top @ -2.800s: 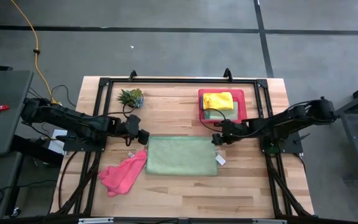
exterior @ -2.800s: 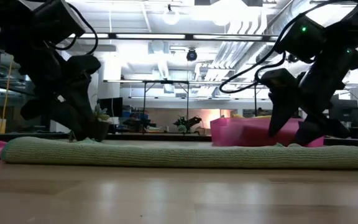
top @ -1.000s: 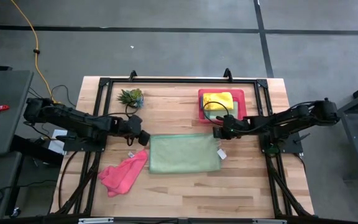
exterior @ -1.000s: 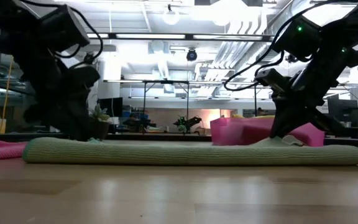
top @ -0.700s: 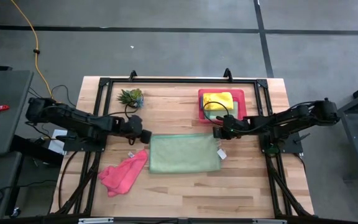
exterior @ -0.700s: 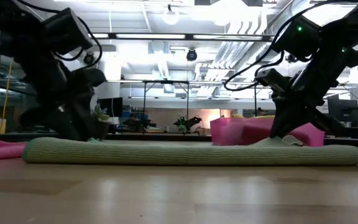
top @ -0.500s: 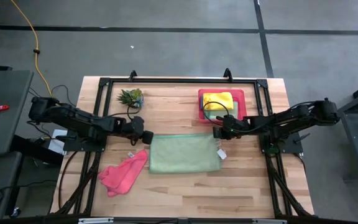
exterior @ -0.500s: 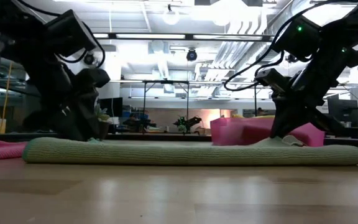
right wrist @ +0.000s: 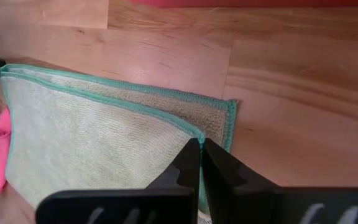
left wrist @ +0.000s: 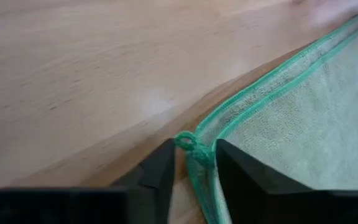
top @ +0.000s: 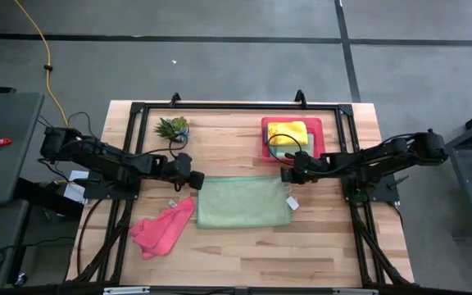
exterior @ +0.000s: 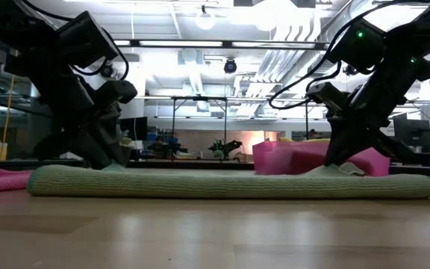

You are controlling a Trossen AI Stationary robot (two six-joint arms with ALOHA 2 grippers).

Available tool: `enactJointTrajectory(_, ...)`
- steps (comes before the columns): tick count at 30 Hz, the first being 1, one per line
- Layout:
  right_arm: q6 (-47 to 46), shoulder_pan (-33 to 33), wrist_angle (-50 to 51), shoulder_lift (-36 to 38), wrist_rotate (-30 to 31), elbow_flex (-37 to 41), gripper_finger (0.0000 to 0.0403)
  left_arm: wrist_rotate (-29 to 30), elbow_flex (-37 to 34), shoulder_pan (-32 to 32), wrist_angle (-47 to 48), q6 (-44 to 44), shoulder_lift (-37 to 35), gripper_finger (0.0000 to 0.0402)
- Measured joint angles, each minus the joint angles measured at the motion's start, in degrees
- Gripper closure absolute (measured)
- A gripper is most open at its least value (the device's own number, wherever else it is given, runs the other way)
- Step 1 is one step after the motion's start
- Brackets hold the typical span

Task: Fold microfiber towels
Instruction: Fold the green microfiber cloth

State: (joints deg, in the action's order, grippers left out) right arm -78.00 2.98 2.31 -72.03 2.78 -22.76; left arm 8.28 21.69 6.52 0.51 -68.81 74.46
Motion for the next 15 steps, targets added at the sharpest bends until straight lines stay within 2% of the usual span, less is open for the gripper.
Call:
enactJointTrajectory(4,0.00,0.00,0.00,-0.01,-0.26,0.00,0.0403,0.57,0.00,0.00,-0.01,1.20,-0.50,0.0369)
enactJointTrajectory(6,0.00,0.00,0.00,0.00,-0.31,0.00,0.0403,0.31,0.02,0.00,0.04,1.92,-0.84,0.0392)
enactJointTrajectory(10,0.00,0.00,0.00,0.00,-0.46,0.00,0.0403,0.44,0.02,-0.02,0.79,1.95,-2.35,0.0387)
enactJointTrajectory(15,0.00,0.00,-0.53,-0.02,0.25,0.00,0.0403,5.03,0.02,-0.02,1.21,3.04,-3.64,0.0399)
